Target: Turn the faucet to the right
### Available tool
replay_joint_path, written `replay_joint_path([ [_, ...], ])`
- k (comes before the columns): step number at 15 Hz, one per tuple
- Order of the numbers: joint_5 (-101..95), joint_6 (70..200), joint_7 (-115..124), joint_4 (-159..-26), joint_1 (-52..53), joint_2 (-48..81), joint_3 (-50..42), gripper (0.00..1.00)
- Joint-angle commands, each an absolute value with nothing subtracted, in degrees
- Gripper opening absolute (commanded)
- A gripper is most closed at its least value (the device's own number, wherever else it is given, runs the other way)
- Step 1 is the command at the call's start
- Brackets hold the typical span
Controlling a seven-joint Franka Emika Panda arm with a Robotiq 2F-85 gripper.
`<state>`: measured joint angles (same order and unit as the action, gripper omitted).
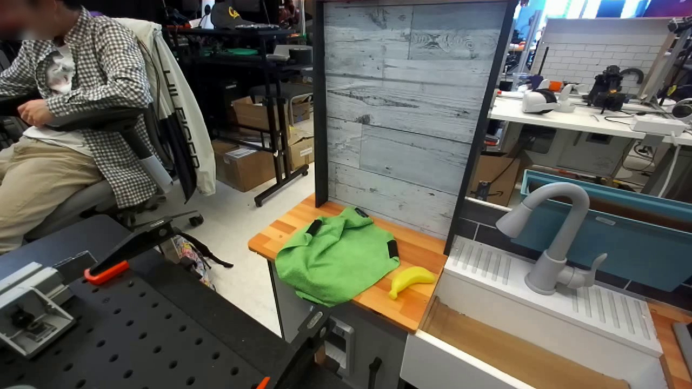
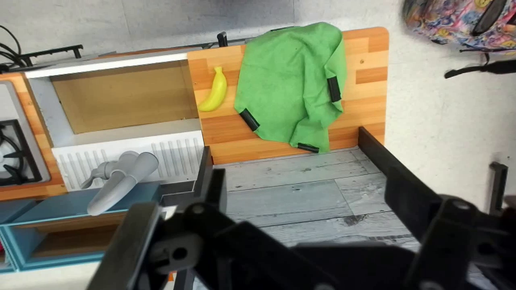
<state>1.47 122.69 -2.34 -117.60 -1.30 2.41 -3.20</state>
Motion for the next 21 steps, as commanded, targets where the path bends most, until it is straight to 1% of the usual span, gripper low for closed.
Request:
replay_joint_path([
  [1,1.23,123.51,-2.08,-111.49,-2.64,9.65,-3.58,1.00],
  [10,3.06,125.30,-2.06,-100.35,-5.91,25.66,-4.09,1.00],
  [21,8.51,125.38,-0.79,-88.77,-11.63,39.22,-4.01,1.00],
])
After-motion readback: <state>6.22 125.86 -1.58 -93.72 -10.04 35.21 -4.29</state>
